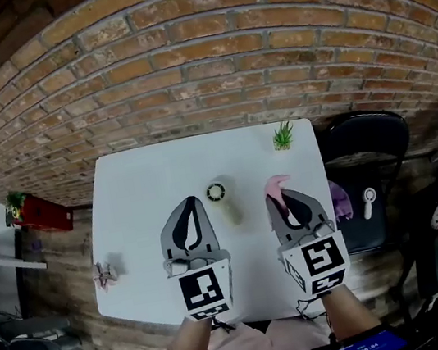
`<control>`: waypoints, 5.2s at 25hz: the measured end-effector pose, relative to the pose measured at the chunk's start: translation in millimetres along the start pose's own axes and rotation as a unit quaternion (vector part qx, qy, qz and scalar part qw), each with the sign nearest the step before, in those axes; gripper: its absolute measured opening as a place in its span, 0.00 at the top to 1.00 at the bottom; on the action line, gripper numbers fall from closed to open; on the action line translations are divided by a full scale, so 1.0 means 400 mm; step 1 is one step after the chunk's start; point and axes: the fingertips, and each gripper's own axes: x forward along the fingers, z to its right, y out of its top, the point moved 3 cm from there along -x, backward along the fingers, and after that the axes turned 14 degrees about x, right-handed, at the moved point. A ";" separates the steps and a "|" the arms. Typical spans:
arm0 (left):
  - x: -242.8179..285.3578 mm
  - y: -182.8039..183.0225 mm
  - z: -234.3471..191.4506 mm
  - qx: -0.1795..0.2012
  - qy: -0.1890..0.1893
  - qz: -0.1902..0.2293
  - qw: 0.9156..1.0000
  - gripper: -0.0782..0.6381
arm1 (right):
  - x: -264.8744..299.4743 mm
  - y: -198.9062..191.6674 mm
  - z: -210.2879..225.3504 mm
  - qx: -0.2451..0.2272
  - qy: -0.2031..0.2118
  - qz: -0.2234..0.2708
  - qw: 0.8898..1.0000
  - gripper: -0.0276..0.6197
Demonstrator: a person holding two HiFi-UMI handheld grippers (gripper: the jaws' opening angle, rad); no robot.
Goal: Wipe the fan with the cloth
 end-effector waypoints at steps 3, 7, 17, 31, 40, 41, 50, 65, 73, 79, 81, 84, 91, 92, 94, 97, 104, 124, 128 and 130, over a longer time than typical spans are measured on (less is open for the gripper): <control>0.035 -0.064 0.025 -0.016 -0.020 -0.028 0.999 0.87 | 0.030 -0.035 0.012 0.006 -0.006 -0.021 1.000 0.90; 0.066 -0.163 0.065 -0.034 -0.042 -0.075 0.996 0.87 | 0.054 -0.094 0.023 0.014 -0.012 -0.050 0.999 0.90; 0.126 -0.352 0.191 -0.095 -0.101 -0.167 0.976 0.52 | 0.066 -0.246 0.067 0.033 -0.039 -0.110 0.993 0.90; 0.197 -0.481 0.295 -0.142 -0.110 -0.287 0.941 0.40 | -0.011 -0.235 0.138 0.051 -0.092 -0.096 0.990 0.90; 0.173 -0.510 0.293 -0.083 -0.166 -0.321 0.929 0.51 | -0.042 -0.209 0.138 0.058 -0.095 -0.076 0.991 0.90; 0.171 -0.513 0.288 -0.069 -0.175 -0.320 0.928 0.56 | -0.044 -0.208 0.135 0.057 -0.095 -0.075 0.991 0.90; 0.176 -0.527 0.198 0.005 -0.248 -0.283 0.926 0.45 | -0.045 -0.209 0.104 0.053 -0.090 -0.077 0.991 0.90; 0.221 -0.538 0.237 0.055 -0.355 -0.263 0.895 0.48 | -0.053 -0.203 0.058 0.039 -0.096 -0.088 0.991 0.90; 0.236 -0.535 0.233 0.057 -0.369 -0.247 0.894 0.60 | -0.103 -0.220 0.031 0.036 -0.095 -0.095 0.990 0.90; 0.172 -0.547 0.226 0.093 -0.397 -0.267 0.873 0.61 | -0.132 -0.248 0.011 0.036 -0.073 -0.103 0.991 0.90; 0.125 -0.554 0.223 0.101 -0.404 -0.273 0.867 0.61 | -0.132 -0.260 0.000 0.033 -0.056 -0.108 0.992 0.90; 0.047 -0.565 0.223 0.112 -0.413 -0.281 0.859 0.61 | -0.125 -0.284 -0.028 0.027 -0.022 -0.119 0.992 0.90; -0.136 -0.596 0.231 0.145 -0.437 -0.303 0.834 0.61 | -0.121 -0.405 -0.125 0.000 0.093 -0.182 0.979 0.90; -0.151 -0.599 0.228 0.151 -0.443 -0.305 0.830 0.61 | -0.121 -0.430 -0.143 -0.003 0.112 -0.196 0.974 0.90; -0.165 -0.606 0.221 0.156 -0.457 -0.307 0.820 0.61 | -0.118 -0.480 -0.179 0.000 0.146 -0.225 0.963 0.90; -0.166 -0.609 0.220 0.170 -0.485 -0.304 0.802 0.61 | -0.113 -0.544 -0.227 0.016 0.183 -0.266 0.946 0.90; -0.165 -0.607 0.213 0.251 -0.563 -0.286 0.733 0.61 | -0.050 -0.608 -0.291 0.037 0.222 -0.315 0.922 0.90; -0.170 -0.610 0.205 0.275 -0.581 -0.265 0.719 0.61 | 0.047 -0.610 -0.334 0.231 0.107 -0.304 0.918 0.91; -0.174 -0.612 0.207 0.276 -0.583 -0.260 0.718 0.61 | 0.044 -0.615 -0.325 0.263 0.089 -0.301 0.912 0.91; -0.176 -0.612 0.209 0.277 -0.584 -0.258 0.718 0.61 | 0.040 -0.616 -0.320 0.272 0.081 -0.300 0.911 0.91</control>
